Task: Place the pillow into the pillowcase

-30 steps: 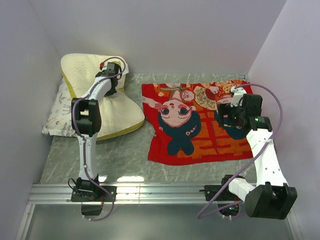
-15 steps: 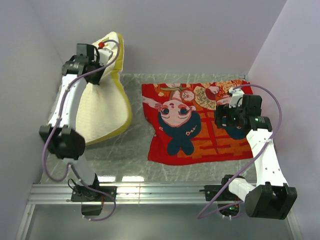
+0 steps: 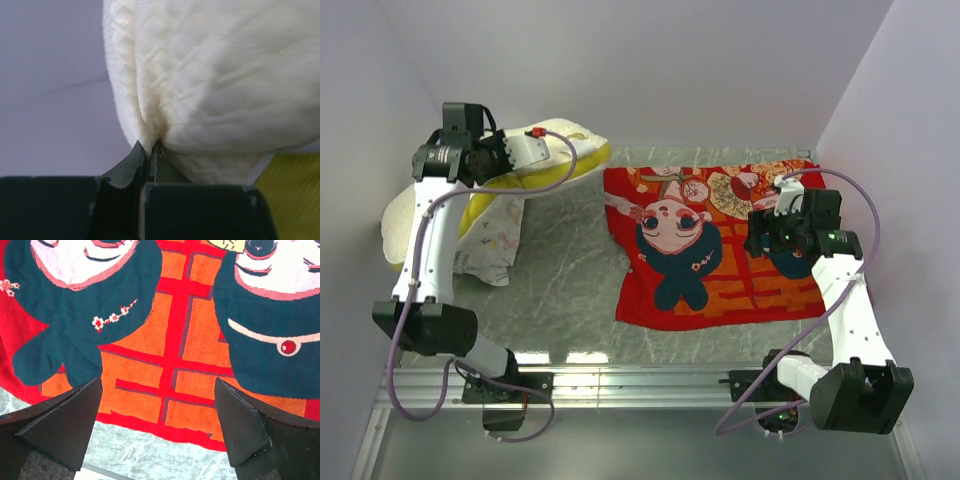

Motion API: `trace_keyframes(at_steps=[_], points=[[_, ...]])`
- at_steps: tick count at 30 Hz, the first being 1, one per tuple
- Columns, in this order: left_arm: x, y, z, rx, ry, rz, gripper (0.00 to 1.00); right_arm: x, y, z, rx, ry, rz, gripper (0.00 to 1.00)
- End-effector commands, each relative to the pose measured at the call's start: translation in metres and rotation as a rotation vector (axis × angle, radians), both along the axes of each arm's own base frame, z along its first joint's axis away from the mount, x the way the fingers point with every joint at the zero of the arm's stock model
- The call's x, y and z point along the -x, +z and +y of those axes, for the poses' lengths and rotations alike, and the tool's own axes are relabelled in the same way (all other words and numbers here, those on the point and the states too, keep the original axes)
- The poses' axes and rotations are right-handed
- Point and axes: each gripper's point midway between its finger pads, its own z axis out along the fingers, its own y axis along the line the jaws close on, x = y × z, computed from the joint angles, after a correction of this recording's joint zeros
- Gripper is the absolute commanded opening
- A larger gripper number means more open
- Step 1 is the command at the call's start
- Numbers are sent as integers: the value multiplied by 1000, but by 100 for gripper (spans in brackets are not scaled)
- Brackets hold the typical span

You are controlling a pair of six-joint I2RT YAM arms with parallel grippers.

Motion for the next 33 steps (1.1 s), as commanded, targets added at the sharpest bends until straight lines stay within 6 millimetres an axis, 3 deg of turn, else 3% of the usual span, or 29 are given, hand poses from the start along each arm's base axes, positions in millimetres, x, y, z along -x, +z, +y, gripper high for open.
trace_keyframes(at_steps=[1, 2, 3, 4, 5, 7, 8, 12, 15, 17, 18, 19, 20, 21, 25, 30, 33], points=[[8, 41, 13, -174, -120, -185, 0, -7, 18, 0, 2, 12, -63, 100], [11, 31, 20, -187, -119, -187, 0, -6, 17, 1, 1, 20, -61, 100], [20, -20, 26, -183, -117, -80, 0, -5, 15, 1, -1, 22, -57, 100], [32, -30, 28, -179, -109, -74, 0, -3, 14, 3, -9, 31, -48, 100], [40, -72, 30, -156, -102, 0, 0, -2, 13, 7, -25, 48, -40, 100], [52, -97, 35, -125, -68, 30, 0, -1, 11, 15, -55, 73, -11, 100], [61, -127, 36, -88, -34, 87, 0, 0, 12, 20, -78, 90, -3, 100], [71, -176, 45, 3, 73, 201, 14, -7, 7, 44, -109, 130, 41, 100], [73, -195, 50, 103, 161, 283, 31, -5, -5, 83, -111, 234, 92, 99], [68, -190, 47, 182, 202, 292, 36, 5, -14, 104, -98, 326, 127, 95], [66, -186, 49, 219, 224, 292, 58, 17, -22, 126, -80, 414, 155, 91], [68, -188, 46, 253, 234, 323, 60, 24, -28, 135, -55, 456, 166, 89], [60, -176, 41, 310, 241, 302, 86, 31, -33, 146, -31, 509, 174, 88], [59, -171, 41, 341, 255, 299, 94, 47, -43, 164, -3, 588, 195, 86], [50, -155, 31, 468, 295, 297, 97, 72, -72, 193, 110, 695, 243, 87], [41, -137, 28, 575, 341, 272, 97, 94, -117, 195, 291, 734, 336, 89], [38, -138, 27, 597, 354, 269, 97, 97, -131, 196, 371, 747, 331, 89]])
